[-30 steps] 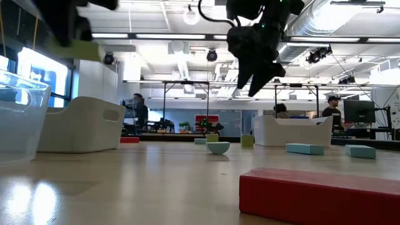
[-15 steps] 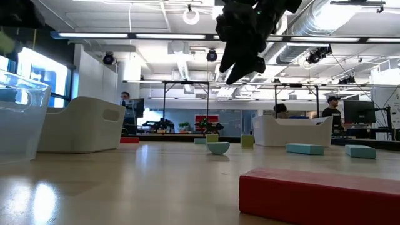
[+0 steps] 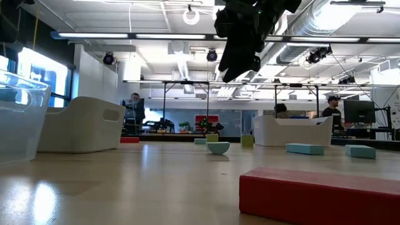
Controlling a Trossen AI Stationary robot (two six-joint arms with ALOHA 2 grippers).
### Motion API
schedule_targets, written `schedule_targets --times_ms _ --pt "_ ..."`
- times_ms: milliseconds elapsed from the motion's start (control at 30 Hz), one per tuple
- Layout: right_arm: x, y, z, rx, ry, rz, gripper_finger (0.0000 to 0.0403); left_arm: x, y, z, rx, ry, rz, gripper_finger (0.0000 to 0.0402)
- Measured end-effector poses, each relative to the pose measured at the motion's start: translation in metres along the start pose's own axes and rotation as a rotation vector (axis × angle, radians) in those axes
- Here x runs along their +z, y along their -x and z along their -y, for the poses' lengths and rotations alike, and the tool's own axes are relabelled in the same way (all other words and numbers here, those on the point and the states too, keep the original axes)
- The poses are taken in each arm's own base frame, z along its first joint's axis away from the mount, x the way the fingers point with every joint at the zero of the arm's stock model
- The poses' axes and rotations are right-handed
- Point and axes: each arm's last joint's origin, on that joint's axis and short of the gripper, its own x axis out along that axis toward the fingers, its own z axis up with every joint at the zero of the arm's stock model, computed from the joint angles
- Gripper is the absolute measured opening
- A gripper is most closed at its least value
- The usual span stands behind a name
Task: Sort & place blocks by color
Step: Put the green block into the transparent bin, then put the blue block into the gray bin
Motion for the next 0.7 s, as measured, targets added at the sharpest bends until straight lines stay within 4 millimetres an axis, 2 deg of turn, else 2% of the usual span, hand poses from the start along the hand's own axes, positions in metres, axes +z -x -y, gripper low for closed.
schedule_targets --times_ms 433,700 --pt "-0.006 -0.002 -0.021 0.042 0.195 -0.005 0.0213 -0.002 0.003 -0.001 -0.012 -0.009 0.006 0.019" --pt "-0.012 -0.029 -0.033 0.055 0.324 -0.034 0.0213 -0.008 0.019 -0.007 -0.053 0.008 0.064 0.019"
